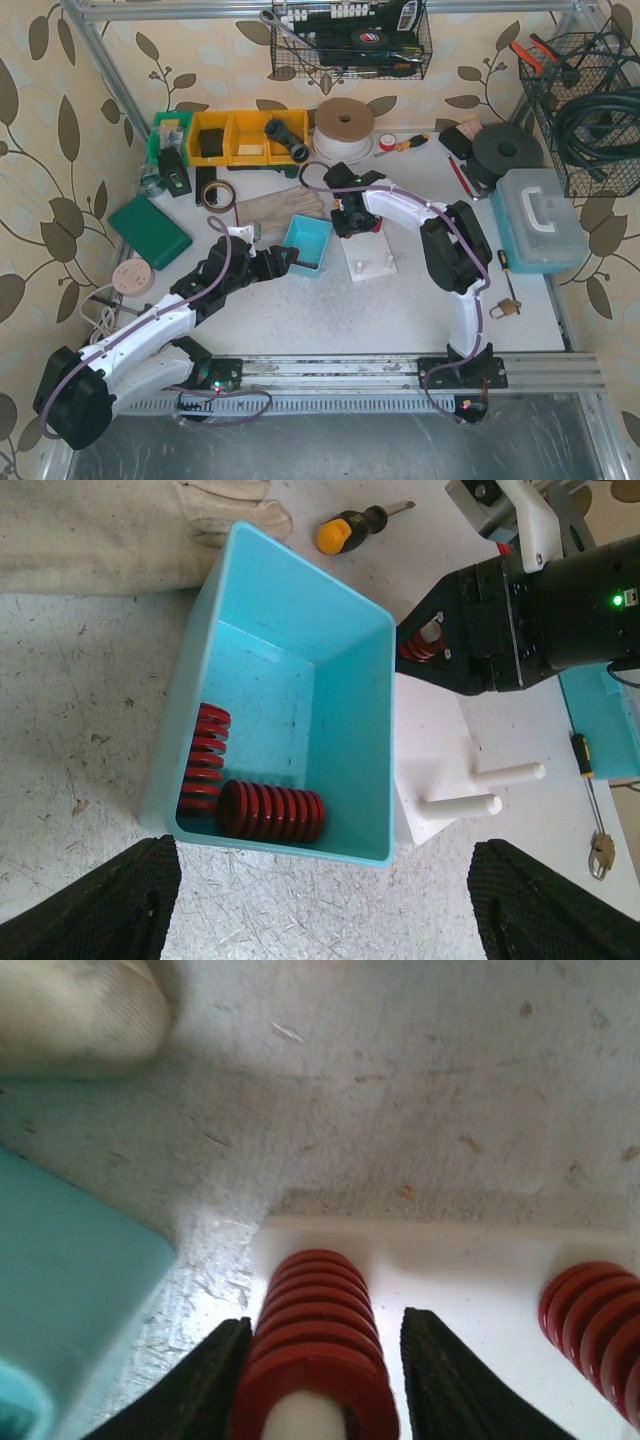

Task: Install the large spring

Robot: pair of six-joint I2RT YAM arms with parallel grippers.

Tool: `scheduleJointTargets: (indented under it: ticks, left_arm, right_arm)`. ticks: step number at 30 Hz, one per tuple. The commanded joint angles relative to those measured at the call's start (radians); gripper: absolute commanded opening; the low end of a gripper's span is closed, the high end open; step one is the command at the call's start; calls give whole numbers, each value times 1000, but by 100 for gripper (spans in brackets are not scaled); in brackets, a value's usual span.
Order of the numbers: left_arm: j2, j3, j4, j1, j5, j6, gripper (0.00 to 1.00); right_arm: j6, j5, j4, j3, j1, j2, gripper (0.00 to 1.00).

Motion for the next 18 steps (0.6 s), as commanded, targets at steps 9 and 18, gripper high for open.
scheduleJointTargets:
  ticks: [9, 18]
  left_arm:
    - [24, 66, -29, 1, 10, 19, 81]
    - [-26, 110, -134, 1, -10, 30, 81]
  right_arm:
    - [88, 6, 1, -107, -5, -175, 51]
    - [75, -49, -17, -112, 4, -314, 51]
